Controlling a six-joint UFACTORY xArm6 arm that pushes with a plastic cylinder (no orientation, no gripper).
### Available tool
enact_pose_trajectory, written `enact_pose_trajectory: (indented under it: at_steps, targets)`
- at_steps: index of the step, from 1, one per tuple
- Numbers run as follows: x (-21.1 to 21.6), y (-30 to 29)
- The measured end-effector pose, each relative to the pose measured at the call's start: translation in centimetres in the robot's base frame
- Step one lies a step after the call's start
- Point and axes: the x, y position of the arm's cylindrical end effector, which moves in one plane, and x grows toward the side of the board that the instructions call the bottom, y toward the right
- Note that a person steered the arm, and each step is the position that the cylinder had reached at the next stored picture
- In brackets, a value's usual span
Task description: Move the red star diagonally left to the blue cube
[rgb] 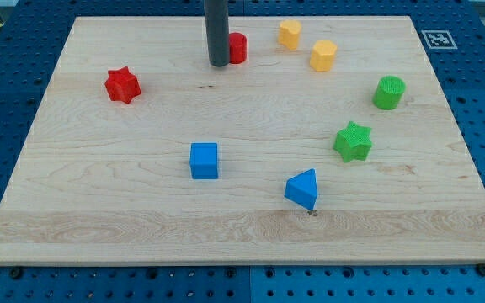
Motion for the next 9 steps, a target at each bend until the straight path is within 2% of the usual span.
enact_pose_trajectory:
  at_steps: [2,7,8,9]
  targets:
    - [1.3,-0.7]
    - [1.6,-18.8]
    - [1.6,-21.8]
    - [1.6,-22.1]
